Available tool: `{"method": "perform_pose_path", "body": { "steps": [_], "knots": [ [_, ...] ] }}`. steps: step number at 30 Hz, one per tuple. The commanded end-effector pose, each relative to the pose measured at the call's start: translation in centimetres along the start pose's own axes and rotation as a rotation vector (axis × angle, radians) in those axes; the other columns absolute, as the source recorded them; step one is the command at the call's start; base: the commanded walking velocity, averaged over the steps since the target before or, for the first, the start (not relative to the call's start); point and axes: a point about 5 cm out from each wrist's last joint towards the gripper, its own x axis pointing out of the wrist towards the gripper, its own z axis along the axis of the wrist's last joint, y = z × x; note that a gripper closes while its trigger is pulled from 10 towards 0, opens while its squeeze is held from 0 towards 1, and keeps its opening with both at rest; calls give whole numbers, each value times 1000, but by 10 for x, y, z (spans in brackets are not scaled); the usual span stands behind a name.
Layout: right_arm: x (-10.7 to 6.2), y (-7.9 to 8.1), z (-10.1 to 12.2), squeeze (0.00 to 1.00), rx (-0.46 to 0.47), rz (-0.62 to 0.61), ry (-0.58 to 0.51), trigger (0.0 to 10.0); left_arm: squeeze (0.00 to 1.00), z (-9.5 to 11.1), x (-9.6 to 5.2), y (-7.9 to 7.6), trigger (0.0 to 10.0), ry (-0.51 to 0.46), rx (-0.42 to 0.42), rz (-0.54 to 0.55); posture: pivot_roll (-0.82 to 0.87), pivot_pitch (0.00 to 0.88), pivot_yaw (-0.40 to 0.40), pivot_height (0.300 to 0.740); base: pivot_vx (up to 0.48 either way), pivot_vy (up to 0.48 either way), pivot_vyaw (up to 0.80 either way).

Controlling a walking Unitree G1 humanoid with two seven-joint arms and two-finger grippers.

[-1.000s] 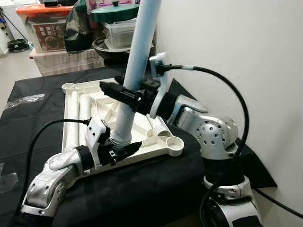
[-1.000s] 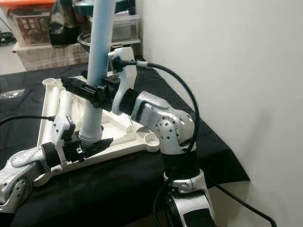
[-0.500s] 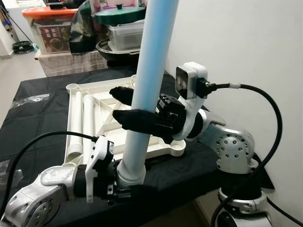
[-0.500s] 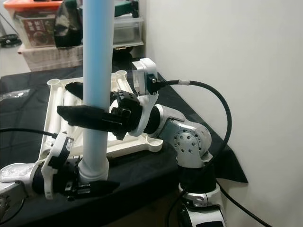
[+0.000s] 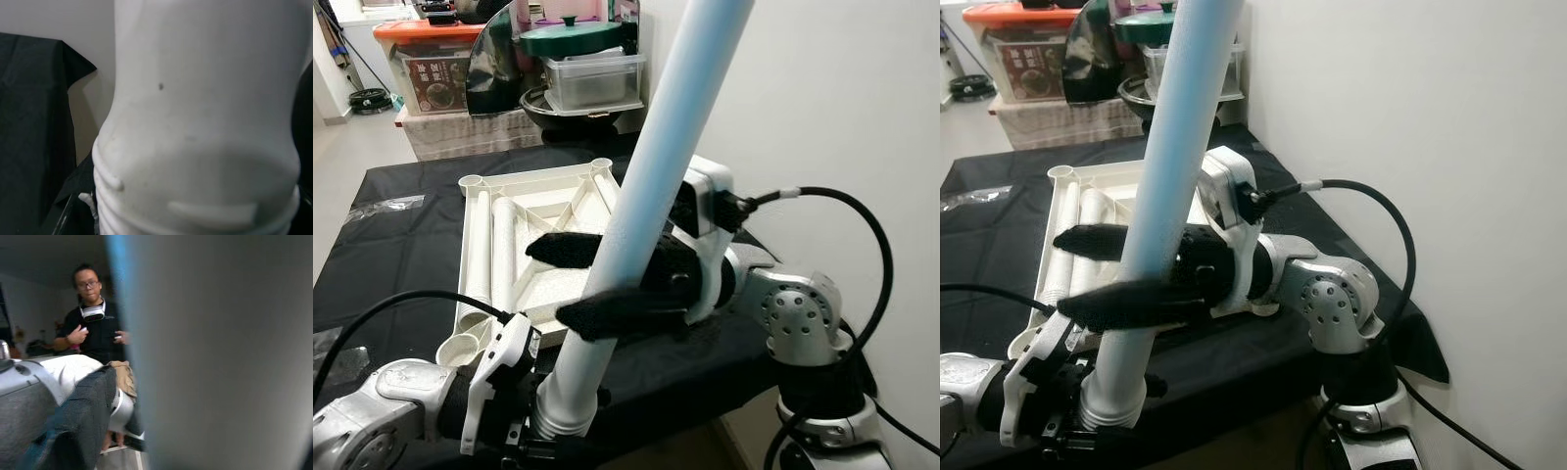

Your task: Building children table

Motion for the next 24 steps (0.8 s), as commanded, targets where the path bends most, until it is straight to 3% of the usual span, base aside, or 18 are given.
{"method": "perform_pose_path", "body": {
  "steps": [1,2,13,16,17,18,20,24],
  "knots": [
    [5,7,1,0,-8,54,7,4314,0,-2,-2,3,10000,28,-13,11,14,0,-22,740,0,0,0],
    [6,8,1,0,-3,58,-1,0,0,-2,-2,3,10000,28,-10,11,10,0,-20,740,0,0,0],
    [5,10,-4,0,18,60,-46,0,0,-4,4,6,10000,35,17,-9,2,0,-10,740,0,0,0],
    [5,9,-5,0,14,38,-59,0,0,-1,5,13,10000,7,118,60,2,0,-10,740,0,0,0],
    [5,9,-5,0,14,38,-59,0,0,-1,5,13,10000,7,118,60,2,0,-10,740,0,0,0],
    [4,7,-4,0,12,23,-65,0,1000,-2,6,20,10000,-4,134,117,4,0,-11,740,0,0,0],
    [3,5,-4,0,9,-1,-72,0,1000,-2,4,29,10000,-25,147,182,4,0,-12,740,0,0,0],
    [-2,2,-5,0,8,-33,-73,0,1000,2,-4,26,10000,-41,134,167,4,0,-13,740,0,0,0]
  ]
}}
